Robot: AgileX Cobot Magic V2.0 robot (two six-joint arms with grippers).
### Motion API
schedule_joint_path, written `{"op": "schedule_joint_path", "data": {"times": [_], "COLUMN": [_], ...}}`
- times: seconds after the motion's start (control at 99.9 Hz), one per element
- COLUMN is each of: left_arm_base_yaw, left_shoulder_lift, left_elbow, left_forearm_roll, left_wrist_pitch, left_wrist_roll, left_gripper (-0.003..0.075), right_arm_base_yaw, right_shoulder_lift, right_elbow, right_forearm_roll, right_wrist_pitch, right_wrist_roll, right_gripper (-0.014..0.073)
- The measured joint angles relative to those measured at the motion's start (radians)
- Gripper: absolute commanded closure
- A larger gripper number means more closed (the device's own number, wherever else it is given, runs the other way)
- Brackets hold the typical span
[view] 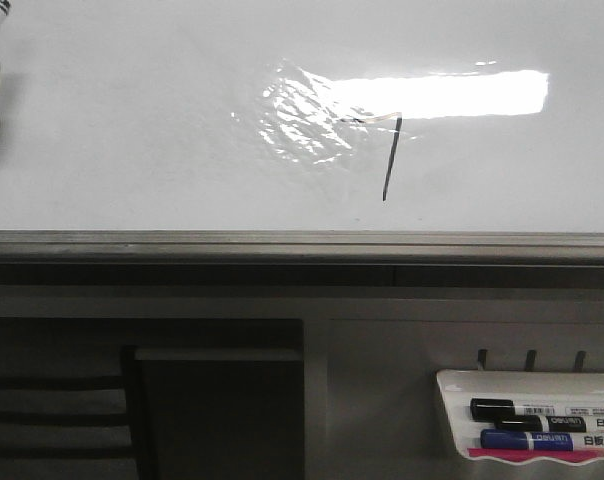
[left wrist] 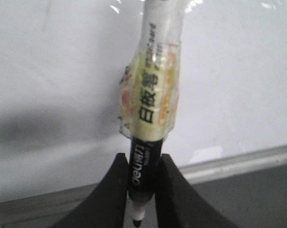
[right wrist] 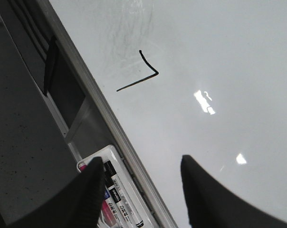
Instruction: Write number 7 on whiteboard
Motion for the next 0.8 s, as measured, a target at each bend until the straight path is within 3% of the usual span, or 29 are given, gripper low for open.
{"op": "schedule_joint_path", "data": {"times": [0.21,0.641,0.721,0.801], "left_arm_base_yaw": [0.007,0.007,0.007,0.007], "left_shoulder_lift": [0.072,0.116,0.116,0.116], "left_elbow": [0.009,0.009,0.009,0.009], "left_forearm_roll": [-0.05,-0.056,-0.056,-0.056], "left_wrist_pitch": [-0.115,-0.132,-0.132,-0.132], "left_wrist_roll": [-0.005,-0.007,-0.007,-0.007], "left_gripper": [0.0741,0.0734,0.0682,0.0573], "right_arm_base_yaw": [0.0,0.0,0.0,0.0], "right_shoulder_lift": [0.0,0.0,0.0,0.0], "right_elbow": [0.0,0.0,0.0,0.0], "right_forearm_roll": [0.0,0.0,0.0,0.0], "right_wrist_pitch": [0.002,0.008,0.008,0.013], "right_wrist_roll": [0.002,0.004,0.004,0.011], "right_gripper": [0.0263,0.0263,0.0263,0.0263]}}
